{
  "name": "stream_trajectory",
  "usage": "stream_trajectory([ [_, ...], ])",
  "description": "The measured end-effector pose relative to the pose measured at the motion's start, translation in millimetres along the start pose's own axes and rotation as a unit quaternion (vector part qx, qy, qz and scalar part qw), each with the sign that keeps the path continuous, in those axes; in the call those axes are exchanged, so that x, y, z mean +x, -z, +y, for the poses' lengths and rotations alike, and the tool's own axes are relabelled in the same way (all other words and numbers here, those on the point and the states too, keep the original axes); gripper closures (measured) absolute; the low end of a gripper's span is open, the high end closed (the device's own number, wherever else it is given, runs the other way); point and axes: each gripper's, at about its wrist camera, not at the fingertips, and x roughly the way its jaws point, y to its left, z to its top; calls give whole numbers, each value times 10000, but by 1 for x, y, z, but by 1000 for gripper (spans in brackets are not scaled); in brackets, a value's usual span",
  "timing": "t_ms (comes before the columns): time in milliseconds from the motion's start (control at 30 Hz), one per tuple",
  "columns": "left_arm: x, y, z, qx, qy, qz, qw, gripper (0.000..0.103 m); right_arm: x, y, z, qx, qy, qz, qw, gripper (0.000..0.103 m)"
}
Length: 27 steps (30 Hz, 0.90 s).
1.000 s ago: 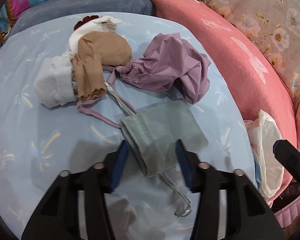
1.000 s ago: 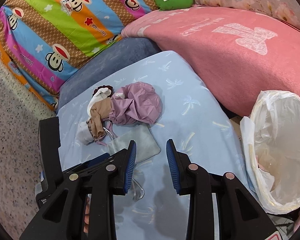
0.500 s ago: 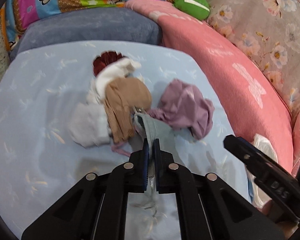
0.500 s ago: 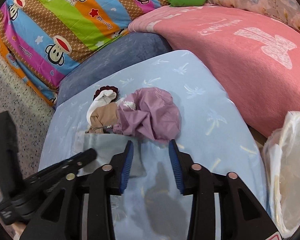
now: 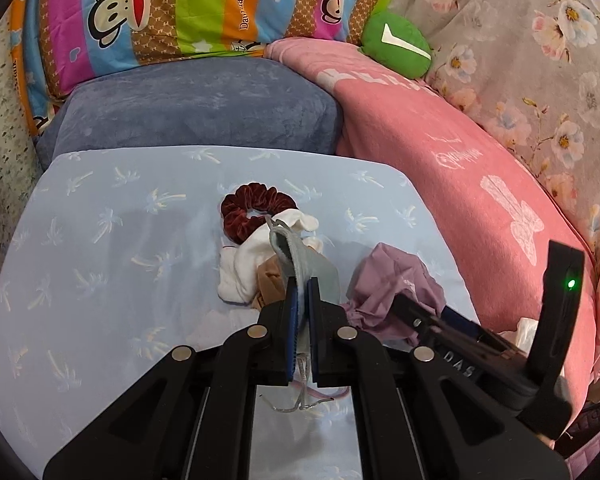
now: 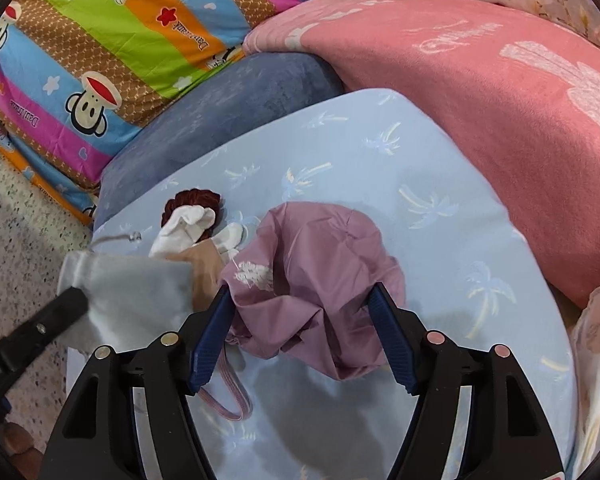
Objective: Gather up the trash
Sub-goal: 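Grasp the grey-green drawstring pouch with the left gripper while the right gripper grasps the purple cloth, then carry the pouch and purple cloth over the bin and open both grippers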
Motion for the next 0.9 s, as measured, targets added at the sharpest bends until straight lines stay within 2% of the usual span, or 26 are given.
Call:
stream_trajectory([
  [33,1,0,0,-4,6,14,10000,98,3,2,0,-20,-3,46,10000,41],
  [100,3,0,0,-13,19,53,10000,98,10,7,0,-66,-23,210,9998,76],
  [167,3,1,-3,0,27,71,10000,98,12,11,-3,-6,-103,295,9995,93],
  [200,2,2,-3,8,37,73,10000,98,8,14,-5,39,-125,268,9996,96],
  [333,-5,4,-12,73,89,37,9999,98,-16,15,-10,165,-190,19,9997,98],
  [500,-16,6,-32,202,188,-54,9996,98,-67,10,-19,216,-238,-487,9983,99],
  [733,-35,13,-76,540,449,-190,9974,98,-135,10,-41,318,-147,-999,9944,99],
  [900,-43,24,-115,866,684,-206,9937,98,-180,21,-75,521,13,-1321,9899,99],
])
